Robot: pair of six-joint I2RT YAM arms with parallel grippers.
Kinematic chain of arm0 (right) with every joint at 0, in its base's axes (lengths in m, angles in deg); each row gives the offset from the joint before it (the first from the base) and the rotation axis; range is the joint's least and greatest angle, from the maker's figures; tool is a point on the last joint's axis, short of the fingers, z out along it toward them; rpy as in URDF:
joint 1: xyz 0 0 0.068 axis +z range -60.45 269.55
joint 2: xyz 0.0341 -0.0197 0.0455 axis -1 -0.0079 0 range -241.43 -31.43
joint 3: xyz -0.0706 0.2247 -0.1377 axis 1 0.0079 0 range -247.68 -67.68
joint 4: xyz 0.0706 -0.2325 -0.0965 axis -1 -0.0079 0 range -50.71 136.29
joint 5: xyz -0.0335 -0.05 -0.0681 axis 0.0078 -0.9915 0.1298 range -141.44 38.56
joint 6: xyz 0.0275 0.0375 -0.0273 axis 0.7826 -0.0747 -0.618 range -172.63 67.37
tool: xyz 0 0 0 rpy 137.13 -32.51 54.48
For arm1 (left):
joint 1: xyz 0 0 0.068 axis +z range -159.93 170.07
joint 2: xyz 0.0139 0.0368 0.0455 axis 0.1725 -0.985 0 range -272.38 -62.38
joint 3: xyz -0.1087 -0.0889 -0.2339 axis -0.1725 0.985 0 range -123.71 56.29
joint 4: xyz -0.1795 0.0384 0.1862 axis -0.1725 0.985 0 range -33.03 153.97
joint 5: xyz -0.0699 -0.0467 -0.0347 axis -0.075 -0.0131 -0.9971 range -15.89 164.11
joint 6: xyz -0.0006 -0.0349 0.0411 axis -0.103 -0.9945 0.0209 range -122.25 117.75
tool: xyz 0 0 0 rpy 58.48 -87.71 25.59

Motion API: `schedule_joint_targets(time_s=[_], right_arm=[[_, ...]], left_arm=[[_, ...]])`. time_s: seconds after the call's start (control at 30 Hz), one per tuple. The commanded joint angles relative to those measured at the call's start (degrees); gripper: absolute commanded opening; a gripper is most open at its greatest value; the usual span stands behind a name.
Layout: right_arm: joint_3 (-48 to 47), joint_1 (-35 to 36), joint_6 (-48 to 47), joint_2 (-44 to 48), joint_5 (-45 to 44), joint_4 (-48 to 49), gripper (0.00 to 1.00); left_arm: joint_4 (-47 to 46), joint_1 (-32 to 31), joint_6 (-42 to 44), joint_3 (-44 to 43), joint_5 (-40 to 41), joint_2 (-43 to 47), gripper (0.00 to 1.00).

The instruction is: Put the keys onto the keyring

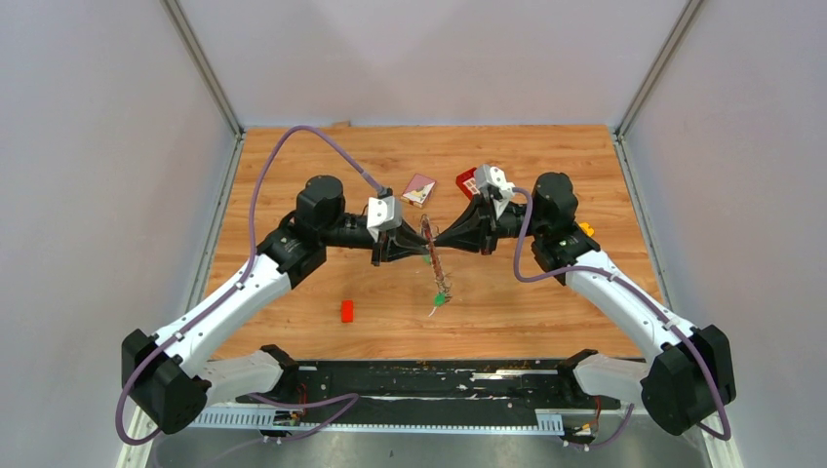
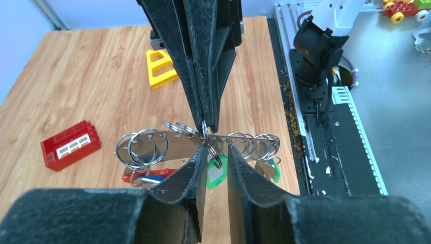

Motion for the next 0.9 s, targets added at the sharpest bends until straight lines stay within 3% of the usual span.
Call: schedule_joint_targets(time_s=[0.0, 0.33, 0.8, 0.87], right_arm=[[-0.4, -0.5, 0.4, 1.1, 0.8, 2.7, 0.0], [-0.6, -0.6, -0.1, 1.1, 0.2, 2.2, 0.0], [0.3, -0.6, 0.2, 0.9, -1.9, 2.9, 0.0], [0.4, -0.6, -0.3, 0.9, -2.1, 2.6, 0.0]], left_arm=[[1.7, -0.1, 2.1, 0.3, 0.7, 0.4, 0.26], [2.3, 0.0, 1.3, 0.3, -0.2, -1.1, 0.0], [-2.1, -1.5, -3.4, -0.3, -1.5, -4.3, 0.0], [-1.4, -1.8, -3.0, -0.8, -1.6, -4.5, 0.06]])
